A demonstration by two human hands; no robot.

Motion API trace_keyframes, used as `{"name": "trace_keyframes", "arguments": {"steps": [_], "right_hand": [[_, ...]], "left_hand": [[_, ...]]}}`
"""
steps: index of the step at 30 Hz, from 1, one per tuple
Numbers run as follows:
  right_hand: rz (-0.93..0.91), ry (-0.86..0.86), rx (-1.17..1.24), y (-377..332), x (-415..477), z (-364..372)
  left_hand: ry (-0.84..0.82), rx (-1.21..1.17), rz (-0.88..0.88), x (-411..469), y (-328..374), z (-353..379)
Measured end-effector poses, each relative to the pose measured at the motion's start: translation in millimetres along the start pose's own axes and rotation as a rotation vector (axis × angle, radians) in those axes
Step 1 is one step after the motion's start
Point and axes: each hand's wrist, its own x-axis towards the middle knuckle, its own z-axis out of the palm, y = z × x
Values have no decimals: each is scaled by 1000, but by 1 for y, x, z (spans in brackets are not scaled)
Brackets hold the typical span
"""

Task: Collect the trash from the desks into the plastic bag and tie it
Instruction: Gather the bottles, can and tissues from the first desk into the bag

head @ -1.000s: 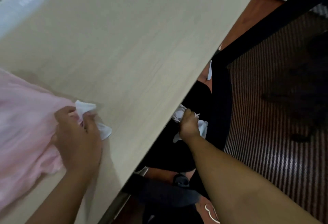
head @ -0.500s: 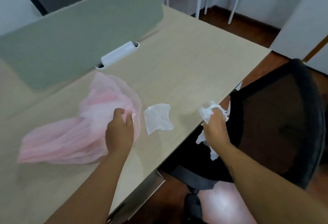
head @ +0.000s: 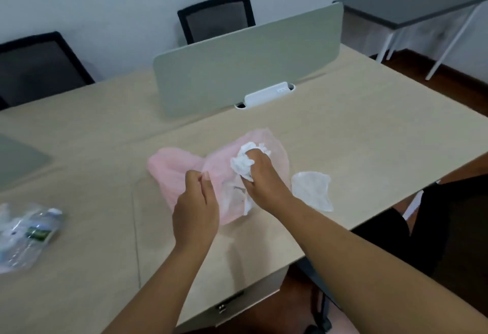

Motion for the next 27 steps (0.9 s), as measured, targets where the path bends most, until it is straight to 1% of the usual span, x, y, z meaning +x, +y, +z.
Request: {"name": "trace_keyframes", "arguments": {"steps": [1,3,4,5,8,10,12,13,15,17,18,20,23,24,25,26,27], "right_hand": [[-21,-52,-46,2,4,12],[-96,-223,-189,-1,8,36],[-148,-280,-264,-6,8,48],[-155,-317,-307,-6,11,63],[-83,-386,-334,-1,31,104],[2,-441,-360,3,49,123],[81,-467,-381,-1,54,119],[102,-465,-378,-2,51,113],[81,-452,-315,-2,37,95],[95,-465,-223,11,20,75],[109,-453,-215,20,13,65],[144,-328,-277,44,3,47],[228,-25,-393,86,-16,17],[269,43,-460,100,-24,6],[334,57,-527,115,-32,-3],[429,1,-582,129,-40,-11],[525,-94,-616,141,-48,-18]], "left_hand": [[27,-19,-25,2,-2,-7],[83,-99,-87,9,-3,-19],[105,-148,-110,13,-2,-25],[121,-186,-121,16,-2,-29],[129,-212,-109,21,-4,-40],[103,-200,-93,20,-8,-43],[93,-201,-103,21,-14,-46],[93,-208,-117,23,-16,-45],[92,-227,-140,26,-19,-43],[88,-233,-133,28,-19,-35],[82,-237,-127,28,-18,-31],[70,-255,-124,28,-16,-19],[47,-275,-133,31,-12,-1],[36,-274,-127,32,-11,5],[27,-271,-116,32,-10,10],[22,-267,-103,33,-9,14],[20,-259,-94,33,-9,17]]}}
